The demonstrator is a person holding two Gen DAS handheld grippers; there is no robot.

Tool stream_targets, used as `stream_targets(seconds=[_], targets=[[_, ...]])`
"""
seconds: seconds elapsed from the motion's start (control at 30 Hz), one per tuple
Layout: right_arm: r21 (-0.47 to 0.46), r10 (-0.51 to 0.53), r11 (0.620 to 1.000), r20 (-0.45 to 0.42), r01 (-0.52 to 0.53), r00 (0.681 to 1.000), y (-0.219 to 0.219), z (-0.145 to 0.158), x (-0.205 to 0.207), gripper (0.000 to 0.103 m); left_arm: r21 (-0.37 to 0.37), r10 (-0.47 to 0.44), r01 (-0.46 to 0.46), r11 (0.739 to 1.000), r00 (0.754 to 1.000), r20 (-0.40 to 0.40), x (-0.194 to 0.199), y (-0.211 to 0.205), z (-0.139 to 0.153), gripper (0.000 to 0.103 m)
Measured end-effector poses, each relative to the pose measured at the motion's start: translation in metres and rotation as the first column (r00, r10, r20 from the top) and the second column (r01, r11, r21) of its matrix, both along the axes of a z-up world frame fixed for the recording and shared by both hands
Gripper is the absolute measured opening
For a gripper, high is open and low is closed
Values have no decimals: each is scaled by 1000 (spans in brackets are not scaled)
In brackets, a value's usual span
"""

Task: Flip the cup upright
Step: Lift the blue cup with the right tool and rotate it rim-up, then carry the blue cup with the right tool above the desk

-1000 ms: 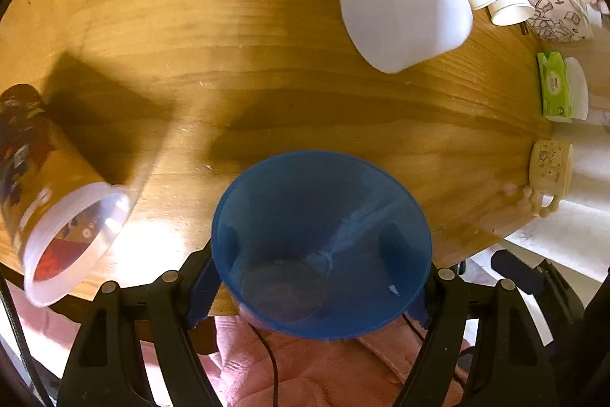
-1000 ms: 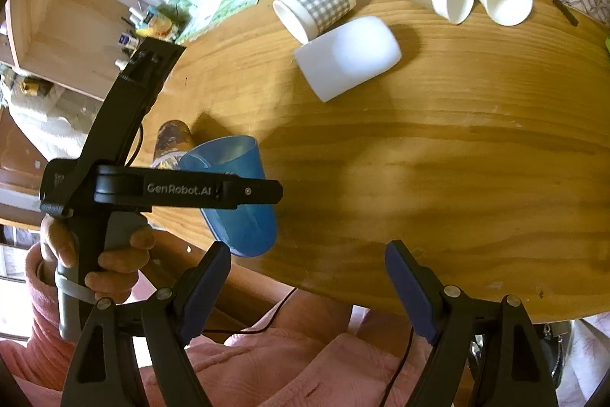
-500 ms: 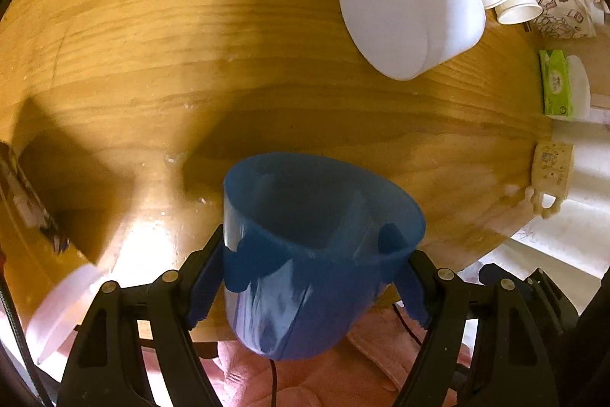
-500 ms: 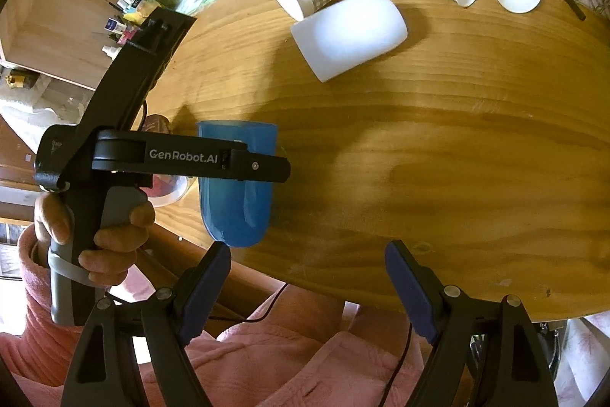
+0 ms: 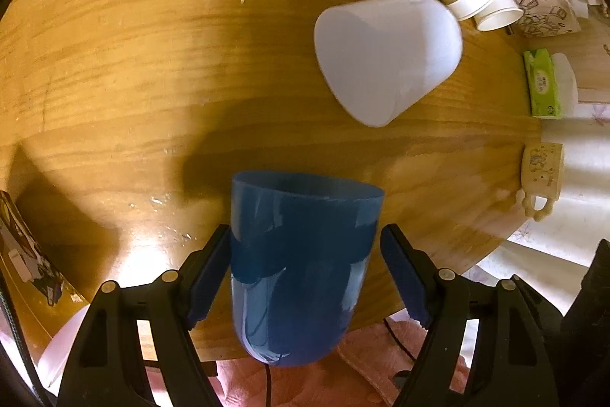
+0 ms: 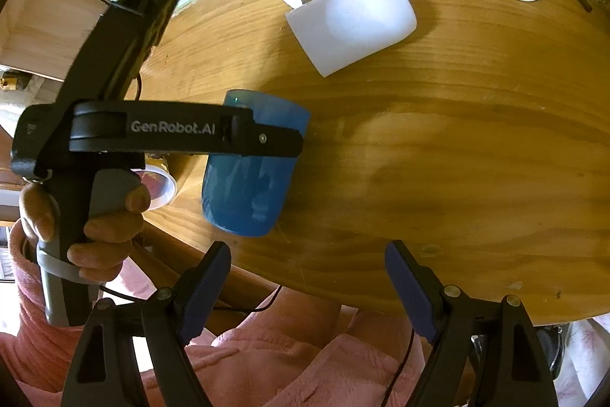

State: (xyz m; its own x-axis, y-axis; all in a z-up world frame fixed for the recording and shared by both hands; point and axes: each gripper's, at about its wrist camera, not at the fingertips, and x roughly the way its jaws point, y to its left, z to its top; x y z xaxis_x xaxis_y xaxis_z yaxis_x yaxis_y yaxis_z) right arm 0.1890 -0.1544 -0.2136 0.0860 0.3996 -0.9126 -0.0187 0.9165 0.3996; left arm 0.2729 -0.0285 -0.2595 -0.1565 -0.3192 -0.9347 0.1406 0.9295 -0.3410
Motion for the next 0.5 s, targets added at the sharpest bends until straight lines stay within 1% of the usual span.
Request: stream_targets(seconds=[0.2,0.3,0.37,0.4,0.47,0.5], targets=[[-2,4,1000,-1,-4,1000,1,-6,0,84,1,-3,3,1000,999,48,-1,9,9,82],[-9,10,1000,14,-10,1000,3,-6,0,84,-9,5,-4,1000,996,92,-4,11,16,82],[-13,14,1000,29,-14,999,4,-8,2,84,-11,17,-16,1000,990,143,-7,13,24,82],[-8,12,1000,32,-12,999,5,-9,3,84,-15,26,-24,1000,983,181,-8,15,29,82],[10,-2,1000,40,1,999,4,-12,4,84,-16,55,-53,998,962,267,-12,21,40,82],[14,-9,1000,46,8,999,5,-13,5,84,-16,71,-70,997,946,316,-14,23,46,82]])
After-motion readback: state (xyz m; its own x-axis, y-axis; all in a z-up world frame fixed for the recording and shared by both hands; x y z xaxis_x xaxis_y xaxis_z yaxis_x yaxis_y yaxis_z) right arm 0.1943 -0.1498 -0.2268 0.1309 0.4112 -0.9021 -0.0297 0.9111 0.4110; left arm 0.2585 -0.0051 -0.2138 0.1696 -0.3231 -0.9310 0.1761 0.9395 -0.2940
